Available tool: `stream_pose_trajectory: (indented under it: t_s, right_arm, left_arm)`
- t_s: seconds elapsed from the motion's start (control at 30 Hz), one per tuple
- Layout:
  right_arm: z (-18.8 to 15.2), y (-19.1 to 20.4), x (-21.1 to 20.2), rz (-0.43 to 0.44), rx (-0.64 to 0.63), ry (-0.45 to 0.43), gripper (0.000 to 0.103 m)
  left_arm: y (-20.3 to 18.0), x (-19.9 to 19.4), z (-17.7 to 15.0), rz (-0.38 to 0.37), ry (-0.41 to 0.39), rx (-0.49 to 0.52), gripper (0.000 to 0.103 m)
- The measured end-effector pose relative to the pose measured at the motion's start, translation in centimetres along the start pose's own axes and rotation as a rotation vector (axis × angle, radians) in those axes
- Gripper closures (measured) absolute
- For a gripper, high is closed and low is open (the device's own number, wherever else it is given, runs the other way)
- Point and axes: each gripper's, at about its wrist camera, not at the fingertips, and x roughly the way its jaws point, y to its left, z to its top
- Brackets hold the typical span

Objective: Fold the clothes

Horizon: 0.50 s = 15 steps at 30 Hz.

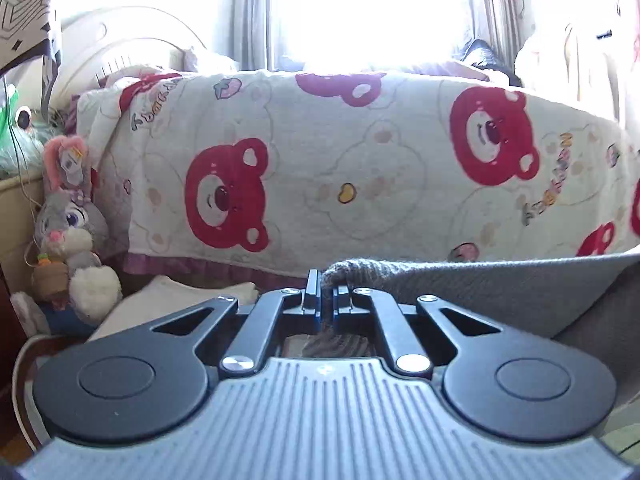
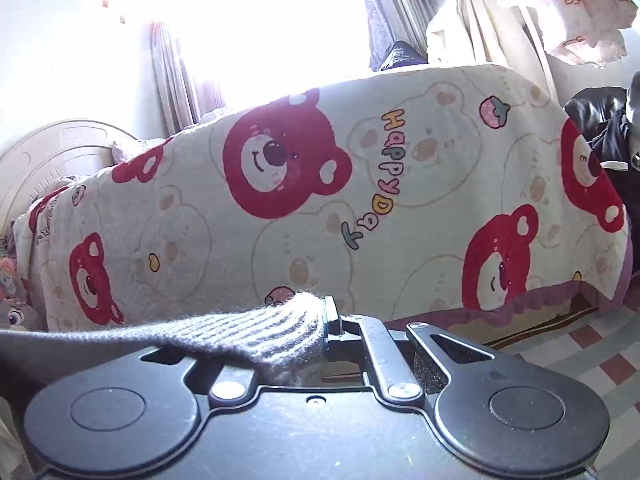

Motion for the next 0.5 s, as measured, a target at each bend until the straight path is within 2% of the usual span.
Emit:
stream_pose_trajectory:
  t_s: [0.07,0.17,0.23,0.3,0.37,0.4,0.47,0.5]
  right_arm:
    - [-1.2,-0.8,-2.7,0.021,-0.010,0.042,0.097]
    - [-5.6,-2.5,-4.1,0.100,-0.014,0.229,0.096]
    - [-9.8,-3.2,-3.3,0.148,-0.010,0.409,0.094]
    - [-14.0,-3.7,-2.4,0.199,-0.014,0.598,0.088]
    - [-18.2,-3.4,-1.5,0.264,-0.081,0.837,0.085]
    - [-20.2,-3.0,-1.5,0.279,-0.155,0.928,0.086]
    - [-22.8,-3.0,-1.5,0.240,-0.267,1.011,0.079]
    - [-23.7,-3.2,-1.4,0.225,-0.297,1.044,0.079]
  left_arm:
    - [0.0,-2.2,-1.2,-0.042,0.038,-0.026,0.099]
    - [-0.6,-2.3,-5.1,-0.041,0.172,-0.012,0.098]
    - [-0.8,-0.3,-8.5,-0.032,0.321,0.007,0.097]
    - [-0.9,2.0,-12.0,-0.010,0.510,0.011,0.093]
    - [-0.9,4.1,-15.2,-0.029,0.709,-0.008,0.087]
    - [-1.2,4.2,-16.5,-0.054,0.777,-0.023,0.081]
    - [-1.4,4.2,-17.7,-0.099,0.815,-0.054,0.080]
    - [-1.6,4.1,-17.7,-0.112,0.819,-0.050,0.073]
